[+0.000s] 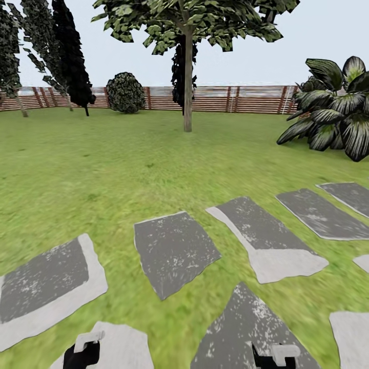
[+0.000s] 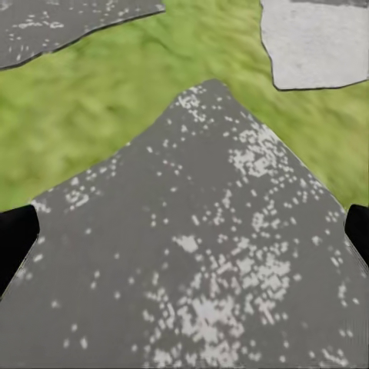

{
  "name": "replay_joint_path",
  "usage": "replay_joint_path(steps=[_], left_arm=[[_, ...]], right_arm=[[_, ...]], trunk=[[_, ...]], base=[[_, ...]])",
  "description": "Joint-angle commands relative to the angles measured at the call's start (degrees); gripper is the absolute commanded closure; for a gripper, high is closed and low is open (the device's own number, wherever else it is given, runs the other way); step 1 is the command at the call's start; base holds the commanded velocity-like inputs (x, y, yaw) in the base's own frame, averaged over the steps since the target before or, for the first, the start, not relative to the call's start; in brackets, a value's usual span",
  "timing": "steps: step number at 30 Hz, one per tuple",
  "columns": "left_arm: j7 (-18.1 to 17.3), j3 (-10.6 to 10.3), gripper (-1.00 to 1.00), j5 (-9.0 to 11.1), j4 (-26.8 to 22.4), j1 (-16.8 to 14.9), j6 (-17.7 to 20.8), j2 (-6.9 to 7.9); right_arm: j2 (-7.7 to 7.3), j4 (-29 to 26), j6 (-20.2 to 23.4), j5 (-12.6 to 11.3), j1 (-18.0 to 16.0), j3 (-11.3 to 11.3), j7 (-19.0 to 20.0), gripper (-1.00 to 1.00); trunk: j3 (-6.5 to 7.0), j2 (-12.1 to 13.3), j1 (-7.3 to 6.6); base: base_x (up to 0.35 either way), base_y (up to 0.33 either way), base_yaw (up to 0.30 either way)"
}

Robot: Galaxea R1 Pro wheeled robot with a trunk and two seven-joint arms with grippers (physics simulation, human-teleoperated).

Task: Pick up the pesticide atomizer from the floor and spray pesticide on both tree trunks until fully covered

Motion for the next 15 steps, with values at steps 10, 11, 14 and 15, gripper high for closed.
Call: replay_joint_path(steps=[10, 11, 14, 15], left_arm=[[-0.2, 0.2, 1.00, 0.1, 0.0, 0.0, -0.2, -0.02], [-0.2, 0.2, 1.00, 0.1, 0.0, 0.0, -0.2, -0.02], [-0.2, 0.2, 1.00, 0.1, 0.0, 0.0, -0.2, -0.02], [-0.2, 0.2, 1.00, 0.1, 0.0, 0.0, -0.2, -0.02]], right_arm=[[0.00, 0.0, -0.2, 0.0, 0.0, 0.0, 0.0, -1.00], [0.00, 0.0, -0.2, 0.0, 0.0, 0.0, 0.0, -1.00], [0.00, 0.0, -0.2, 0.0, 0.0, 0.0, 0.0, -1.00], [0.00, 0.0, -0.2, 0.0, 0.0, 0.0, 0.0, -1.00]], trunk=[[-0.05, 0.0, 0.02], [-0.05, 0.0, 0.02], [-0.05, 0.0, 0.02], [-0.05, 0.0, 0.02]], base=[[0.338, 0.000, 0.000], [0.338, 0.000, 0.000], [0.339, 0.000, 0.000], [0.339, 0.000, 0.000]])
